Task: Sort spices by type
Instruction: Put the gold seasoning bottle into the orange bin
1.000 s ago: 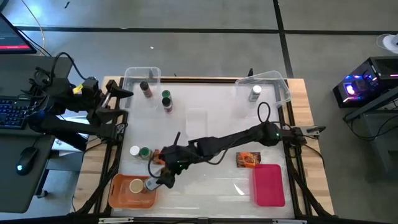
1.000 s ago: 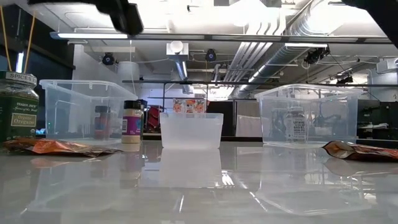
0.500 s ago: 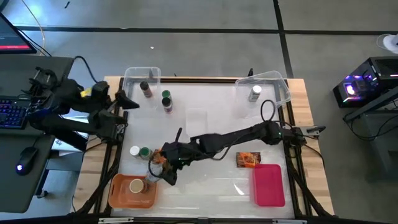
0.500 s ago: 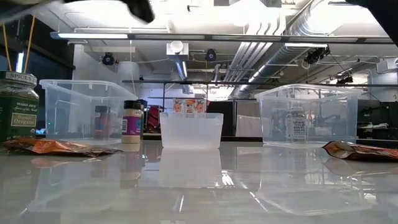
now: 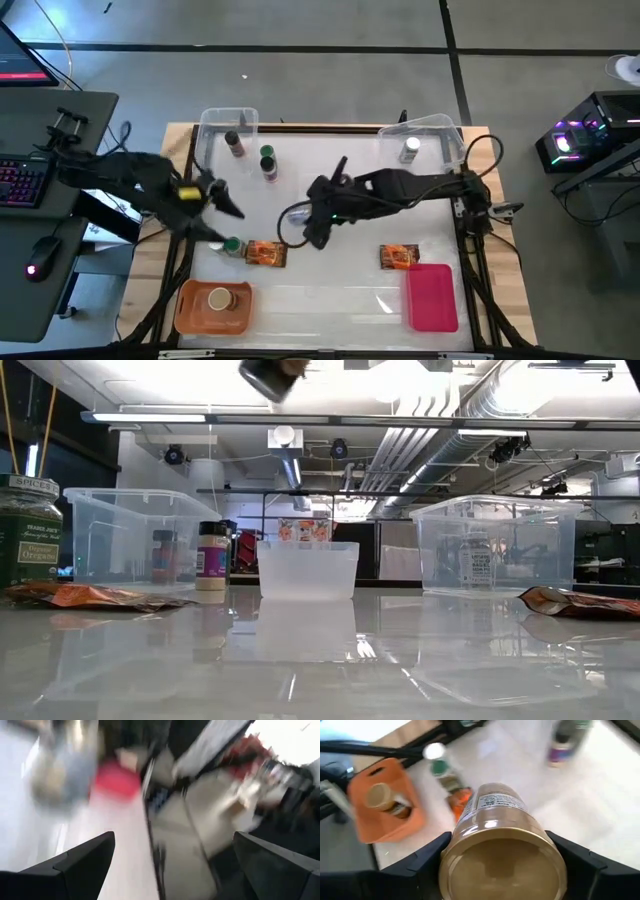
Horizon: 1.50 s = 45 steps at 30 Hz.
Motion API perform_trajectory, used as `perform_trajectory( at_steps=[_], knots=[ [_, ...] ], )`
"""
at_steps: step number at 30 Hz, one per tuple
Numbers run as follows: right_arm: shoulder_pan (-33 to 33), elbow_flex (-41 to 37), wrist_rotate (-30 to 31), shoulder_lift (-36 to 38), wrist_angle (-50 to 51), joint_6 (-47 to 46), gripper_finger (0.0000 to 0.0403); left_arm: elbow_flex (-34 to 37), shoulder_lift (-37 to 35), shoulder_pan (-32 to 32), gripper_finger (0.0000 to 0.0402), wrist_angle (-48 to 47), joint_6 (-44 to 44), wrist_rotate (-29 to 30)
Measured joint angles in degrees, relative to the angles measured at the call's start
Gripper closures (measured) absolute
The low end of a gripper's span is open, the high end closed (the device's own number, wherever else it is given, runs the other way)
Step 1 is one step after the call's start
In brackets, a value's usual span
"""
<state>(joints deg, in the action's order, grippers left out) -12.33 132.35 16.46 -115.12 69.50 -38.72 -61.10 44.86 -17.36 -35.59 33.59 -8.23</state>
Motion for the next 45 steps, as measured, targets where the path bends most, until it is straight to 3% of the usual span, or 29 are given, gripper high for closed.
perform_trajectory(
  at_steps=[6,11,16,22,24,31,39,45],
  knots=[
    [-1.8,0.0,1.8,0.2,7.0,-4.3,0.013,0.2,7.0,-12.2,0.0018,-13.0,2.9,0.2],
    [-2.9,0.0,3.1,-0.2,11.5,-10.1,0.013,0.1,11.2,-24.1,0.0075,-13.6,2.2,4.5],
    [-4.7,0.0,4.3,-0.2,14.6,-17.2,0.013,0.1,13.5,-33.2,0.0196,-20.9,0.7,12.9],
    [-5.5,0.0,4.4,-0.2,12.1,-19.4,0.013,0.1,13.4,-37.8,0.0371,-23.3,3.2,19.5],
    [-5.4,0.0,4.3,-0.2,10.1,-18.0,0.013,0.1,13.2,-38.4,0.0391,-22.9,5.0,21.0],
    [-5.2,0.0,1.4,-0.2,0.6,-8.7,0.013,0.1,13.8,-37.7,0.0325,-19.0,12.7,26.9],
    [-5.2,0.0,-3.3,-0.2,-4.3,-4.6,0.013,0.0,17.2,-34.0,0.0211,-11.4,5.0,29.0],
    [-3.2,0.0,-6.3,-0.2,-15.2,-25.5,0.013,0.0,21.7,-31.3,0.0136,-9.2,-4.2,30.2]
  ],
)
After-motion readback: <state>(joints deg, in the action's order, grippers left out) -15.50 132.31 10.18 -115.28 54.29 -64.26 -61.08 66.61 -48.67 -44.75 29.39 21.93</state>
